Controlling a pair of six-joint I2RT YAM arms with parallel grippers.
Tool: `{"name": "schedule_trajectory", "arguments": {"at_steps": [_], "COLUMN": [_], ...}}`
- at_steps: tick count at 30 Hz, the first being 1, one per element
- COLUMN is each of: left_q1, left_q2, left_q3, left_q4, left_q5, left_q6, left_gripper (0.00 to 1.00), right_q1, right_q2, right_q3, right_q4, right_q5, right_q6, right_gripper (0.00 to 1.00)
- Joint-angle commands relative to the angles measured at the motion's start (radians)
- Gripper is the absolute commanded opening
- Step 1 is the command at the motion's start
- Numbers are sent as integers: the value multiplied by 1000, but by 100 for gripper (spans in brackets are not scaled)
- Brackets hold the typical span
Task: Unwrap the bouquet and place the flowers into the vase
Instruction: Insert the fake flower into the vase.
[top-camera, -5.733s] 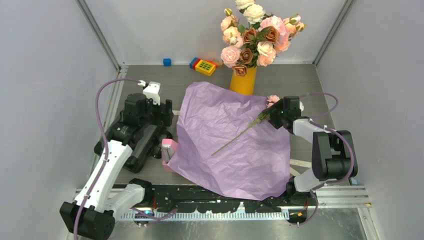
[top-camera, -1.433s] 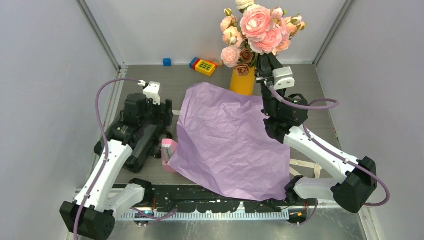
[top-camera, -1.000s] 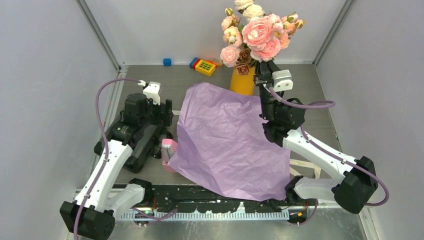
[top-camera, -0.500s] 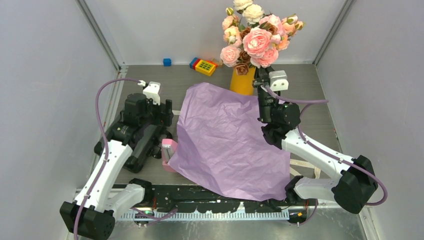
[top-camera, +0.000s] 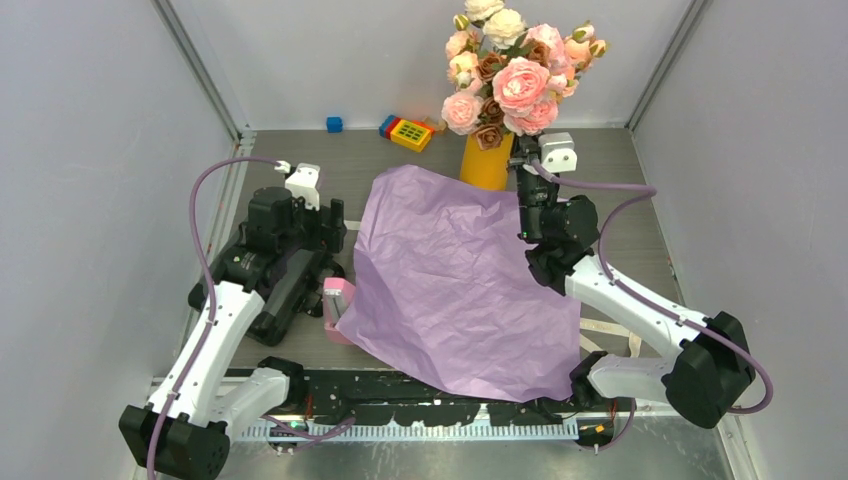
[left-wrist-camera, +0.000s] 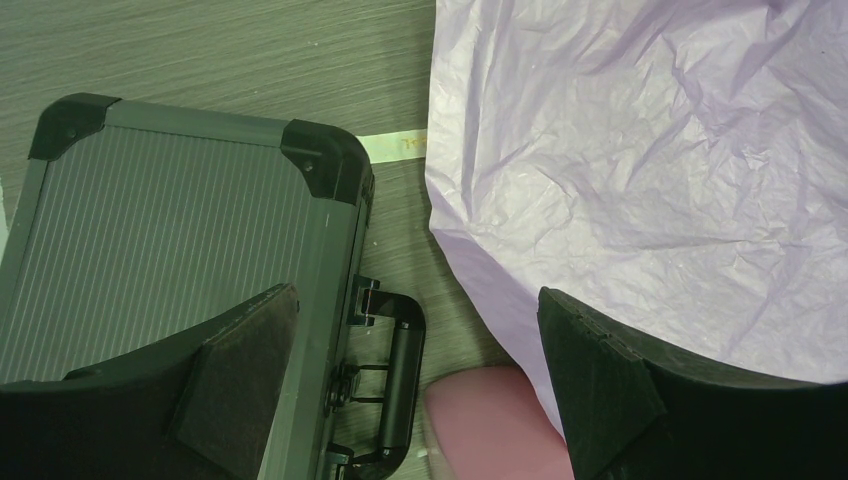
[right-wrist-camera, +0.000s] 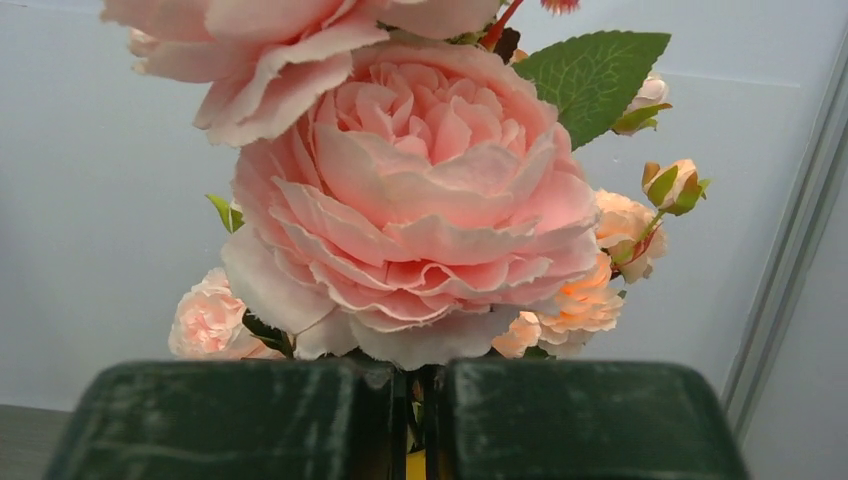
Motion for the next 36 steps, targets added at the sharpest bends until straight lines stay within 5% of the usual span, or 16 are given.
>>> {"name": "schedule_trajectory", "arguments": {"at_steps": [1, 16, 36], "left_q1": [5, 5, 5], "left_q2": [-20, -23, -19], "left_q3": [5, 5, 6], "left_q4": [32, 34, 31], "left_q5": [10, 18, 4], "left_q6": [2, -1, -5], "left_gripper": [92, 92, 93], "right_q1": [-25, -48, -49], "right_q2": [-6, -18, -69], "right_q3": [-4, -27, -70], "right_q4": [-62, -139, -189], "right_q5": [35, 30, 37], "right_q6": [62, 147, 155], "right_gripper": [0, 1, 42]}}
